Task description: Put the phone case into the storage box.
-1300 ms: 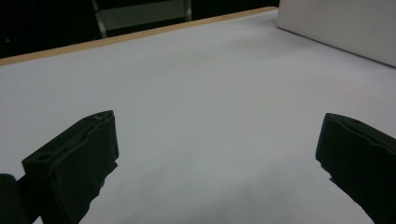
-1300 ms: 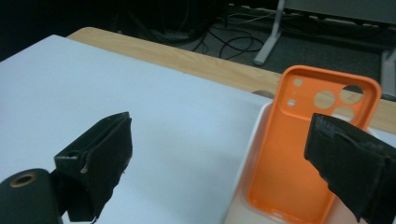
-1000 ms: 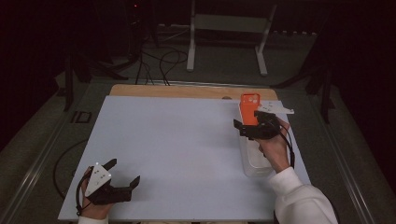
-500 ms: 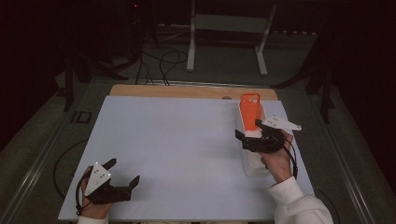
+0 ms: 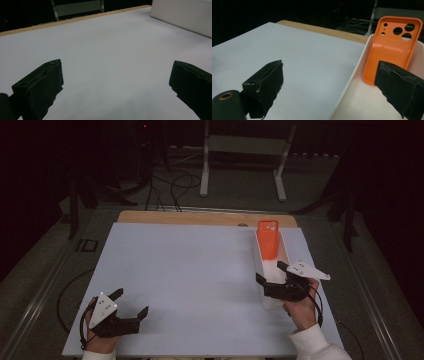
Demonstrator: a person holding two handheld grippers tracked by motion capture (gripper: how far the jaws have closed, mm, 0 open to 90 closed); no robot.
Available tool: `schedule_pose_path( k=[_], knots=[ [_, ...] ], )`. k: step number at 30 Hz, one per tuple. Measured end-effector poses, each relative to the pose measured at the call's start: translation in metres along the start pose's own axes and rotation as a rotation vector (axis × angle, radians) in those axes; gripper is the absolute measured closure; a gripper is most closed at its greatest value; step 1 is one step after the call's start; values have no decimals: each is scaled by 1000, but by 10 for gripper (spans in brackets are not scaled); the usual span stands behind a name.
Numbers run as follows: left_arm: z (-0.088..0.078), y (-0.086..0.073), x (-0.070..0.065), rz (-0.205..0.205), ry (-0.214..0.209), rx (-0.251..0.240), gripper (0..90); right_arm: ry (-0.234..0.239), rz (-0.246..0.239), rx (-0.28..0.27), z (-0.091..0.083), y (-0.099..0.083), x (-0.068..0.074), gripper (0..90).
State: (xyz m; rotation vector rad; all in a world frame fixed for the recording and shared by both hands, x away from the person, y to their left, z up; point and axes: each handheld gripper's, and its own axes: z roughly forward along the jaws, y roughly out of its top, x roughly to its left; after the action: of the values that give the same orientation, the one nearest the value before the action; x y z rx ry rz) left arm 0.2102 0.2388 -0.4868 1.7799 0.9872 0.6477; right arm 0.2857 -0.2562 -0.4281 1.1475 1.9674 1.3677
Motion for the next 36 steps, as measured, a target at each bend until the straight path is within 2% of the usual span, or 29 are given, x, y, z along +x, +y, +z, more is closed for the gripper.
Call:
schedule_pose_path(
  k=[5,9,21,28,36],
  knots=[
    [0,1,2,1,1,2,0,2,0,-10,-8,-13,5,84],
    [0,2,2,-4,0,1,0,15,5,-41,-13,-24,7,84],
    [1,3,5,-4,-9,-4,0,2,6,-93,-23,-49,10,84],
    [1,3,5,4,-21,-9,0,-12,-12,-111,-29,-59,13,83],
    [1,2,4,21,-30,-17,0,-9,10,-140,-36,-67,13,83]
  ],
)
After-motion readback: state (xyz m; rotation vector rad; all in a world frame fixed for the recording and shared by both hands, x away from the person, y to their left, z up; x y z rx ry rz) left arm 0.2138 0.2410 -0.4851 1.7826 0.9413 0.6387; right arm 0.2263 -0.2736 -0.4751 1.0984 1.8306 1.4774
